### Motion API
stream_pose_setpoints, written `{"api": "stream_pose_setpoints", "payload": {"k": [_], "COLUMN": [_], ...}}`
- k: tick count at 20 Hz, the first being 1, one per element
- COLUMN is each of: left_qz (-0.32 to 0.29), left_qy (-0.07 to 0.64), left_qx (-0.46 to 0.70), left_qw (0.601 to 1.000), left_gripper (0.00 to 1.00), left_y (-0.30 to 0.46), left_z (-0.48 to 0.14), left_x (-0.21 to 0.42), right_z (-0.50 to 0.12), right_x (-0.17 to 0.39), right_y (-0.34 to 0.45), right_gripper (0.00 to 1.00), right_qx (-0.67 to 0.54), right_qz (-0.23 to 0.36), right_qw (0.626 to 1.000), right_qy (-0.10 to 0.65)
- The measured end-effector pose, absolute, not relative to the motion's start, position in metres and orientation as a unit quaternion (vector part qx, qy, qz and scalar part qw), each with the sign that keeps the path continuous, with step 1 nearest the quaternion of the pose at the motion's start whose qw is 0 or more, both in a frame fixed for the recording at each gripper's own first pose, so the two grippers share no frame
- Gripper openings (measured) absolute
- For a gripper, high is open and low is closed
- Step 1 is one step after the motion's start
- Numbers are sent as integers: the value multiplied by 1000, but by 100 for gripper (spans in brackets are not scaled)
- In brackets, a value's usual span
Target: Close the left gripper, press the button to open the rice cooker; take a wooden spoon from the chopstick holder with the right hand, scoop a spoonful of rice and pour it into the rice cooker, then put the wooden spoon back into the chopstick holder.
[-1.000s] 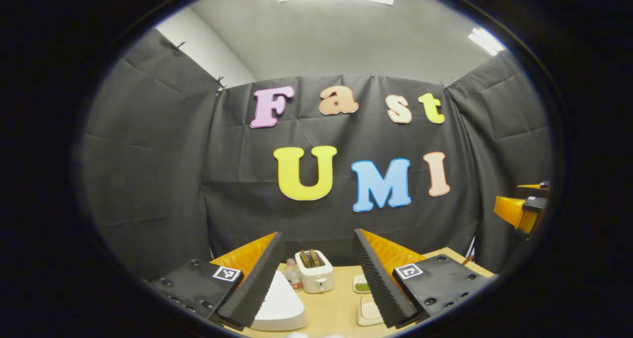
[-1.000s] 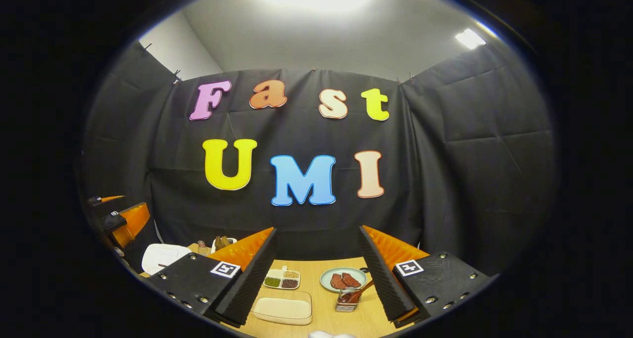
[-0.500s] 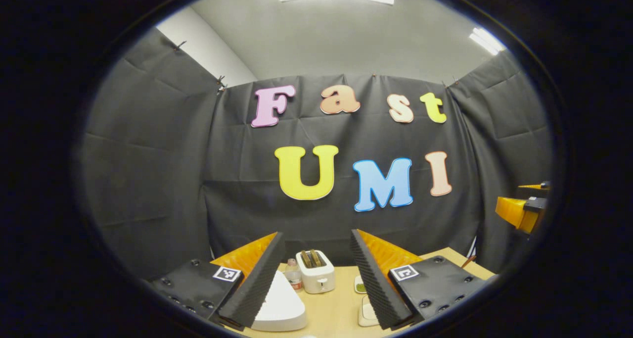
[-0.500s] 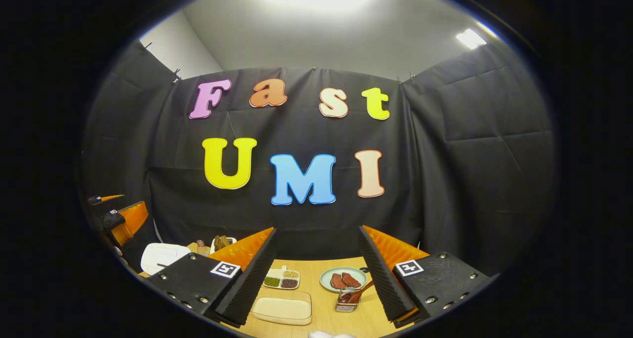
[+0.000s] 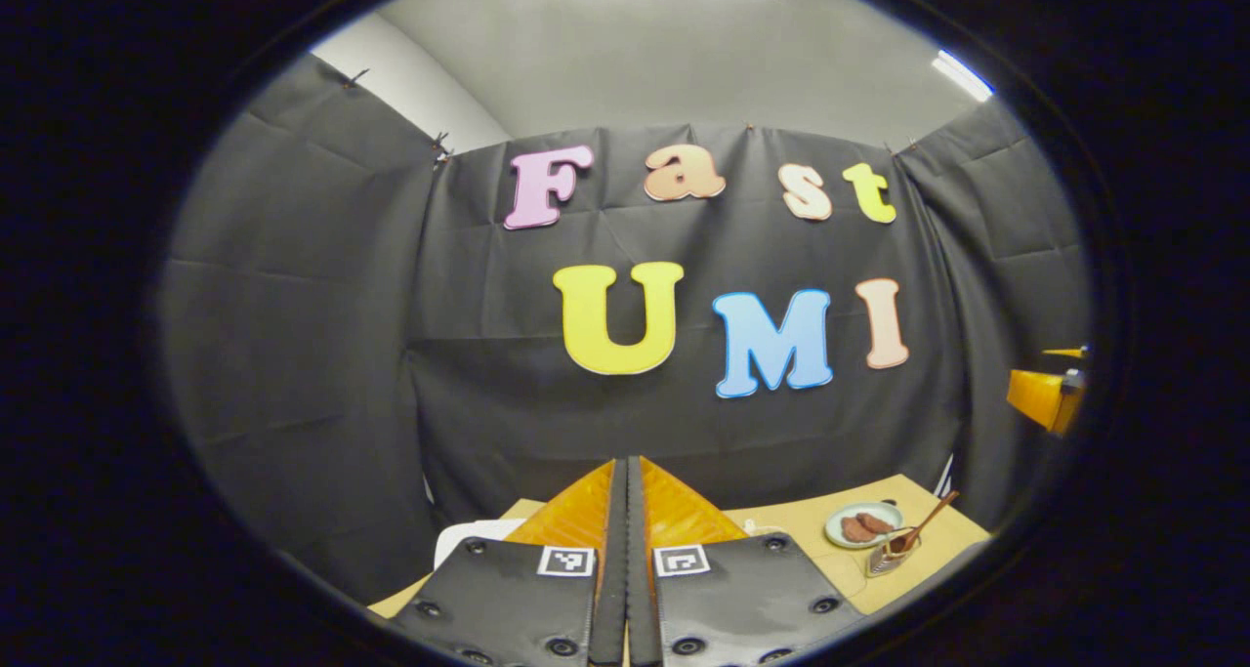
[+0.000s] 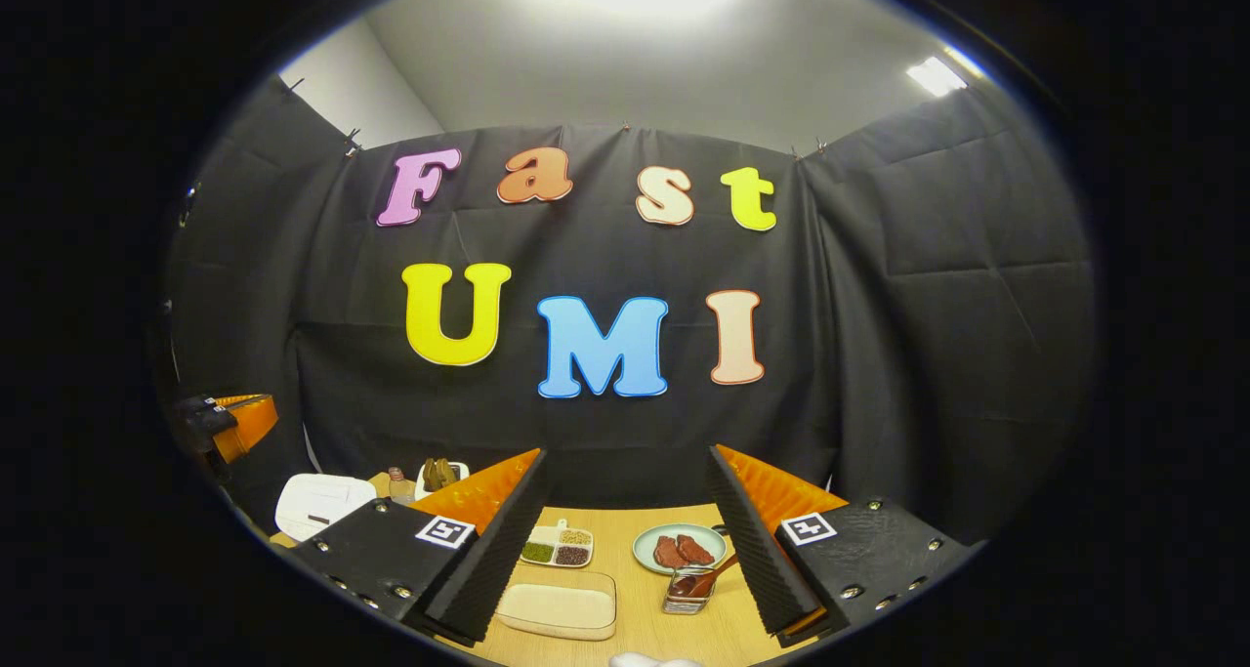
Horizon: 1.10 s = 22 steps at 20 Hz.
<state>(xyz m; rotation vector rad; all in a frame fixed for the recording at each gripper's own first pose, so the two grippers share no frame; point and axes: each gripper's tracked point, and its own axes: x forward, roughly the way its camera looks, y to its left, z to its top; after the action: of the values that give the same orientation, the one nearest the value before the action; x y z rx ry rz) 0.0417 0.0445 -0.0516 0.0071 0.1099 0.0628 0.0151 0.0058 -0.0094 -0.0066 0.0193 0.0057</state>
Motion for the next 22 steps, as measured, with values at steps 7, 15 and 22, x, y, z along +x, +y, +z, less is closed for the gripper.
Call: {"api": "stream_pose_setpoints", "payload": {"k": [7,15,22], "left_qz": [132,212,207], "left_qy": [223,346,373], "left_qx": [-33,-39,-28], "left_qw": [965,913,904], "left_gripper": [8,9,9], "left_y": [131,184,183], "left_z": [-224,-345,-356], "left_x": [94,70,68], "right_z": [-20,-43,-51], "right_x": [23,24,24], "right_y": [14,19,28], "right_gripper": [98,98,98], "right_qx": [-43,-62,-50], "right_qz": [5,11,23], "right_qw": [998,995,995], "right_qy": [35,72,83]}}
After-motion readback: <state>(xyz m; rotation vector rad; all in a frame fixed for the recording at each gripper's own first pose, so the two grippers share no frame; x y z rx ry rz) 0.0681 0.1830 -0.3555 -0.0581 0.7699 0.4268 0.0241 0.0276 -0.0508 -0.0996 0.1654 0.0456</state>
